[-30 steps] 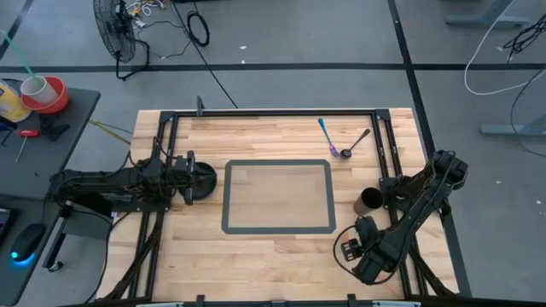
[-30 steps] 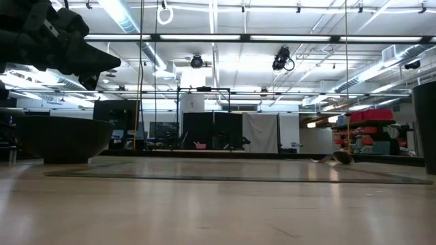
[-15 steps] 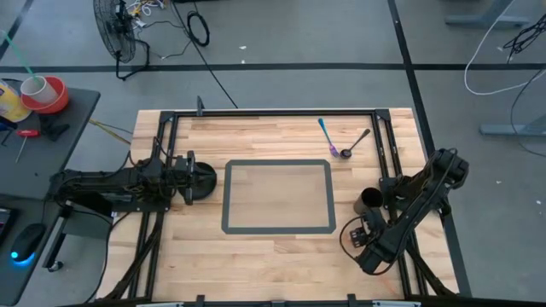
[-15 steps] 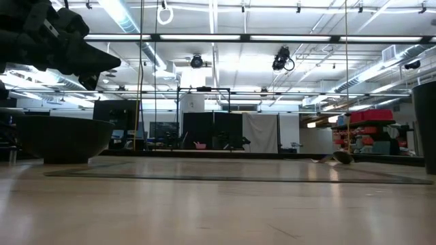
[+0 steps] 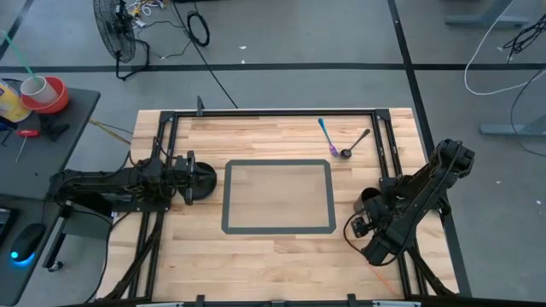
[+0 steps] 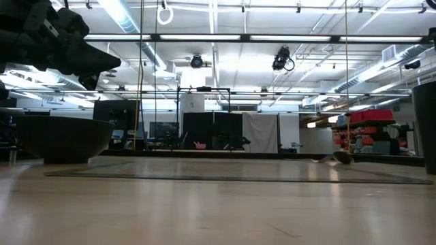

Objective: Pick & Place Utensil
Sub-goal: Put the black cup on the transparent mat

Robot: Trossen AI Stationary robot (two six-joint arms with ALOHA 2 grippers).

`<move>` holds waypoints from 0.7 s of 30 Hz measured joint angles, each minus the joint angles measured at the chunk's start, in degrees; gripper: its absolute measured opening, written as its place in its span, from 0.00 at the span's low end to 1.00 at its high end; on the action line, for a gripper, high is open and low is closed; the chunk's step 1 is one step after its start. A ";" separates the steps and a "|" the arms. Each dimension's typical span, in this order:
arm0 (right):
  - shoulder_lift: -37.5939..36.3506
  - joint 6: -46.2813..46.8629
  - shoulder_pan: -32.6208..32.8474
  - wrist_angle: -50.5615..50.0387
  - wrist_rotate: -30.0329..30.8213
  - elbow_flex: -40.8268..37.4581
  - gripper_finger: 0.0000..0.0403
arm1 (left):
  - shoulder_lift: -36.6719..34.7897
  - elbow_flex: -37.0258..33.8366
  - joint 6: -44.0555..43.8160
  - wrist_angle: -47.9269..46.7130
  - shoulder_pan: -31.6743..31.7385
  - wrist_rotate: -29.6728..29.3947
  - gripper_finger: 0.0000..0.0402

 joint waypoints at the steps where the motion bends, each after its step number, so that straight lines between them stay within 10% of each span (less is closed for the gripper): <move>1: 0.00 0.41 0.00 -0.41 0.83 -0.05 0.97 | 0.00 -0.01 0.00 0.00 -0.01 -0.01 0.05; 21: 0.04 -0.12 -3.35 4.21 13.30 -7.19 0.96 | 0.00 -0.01 0.00 0.00 -0.02 -0.02 0.05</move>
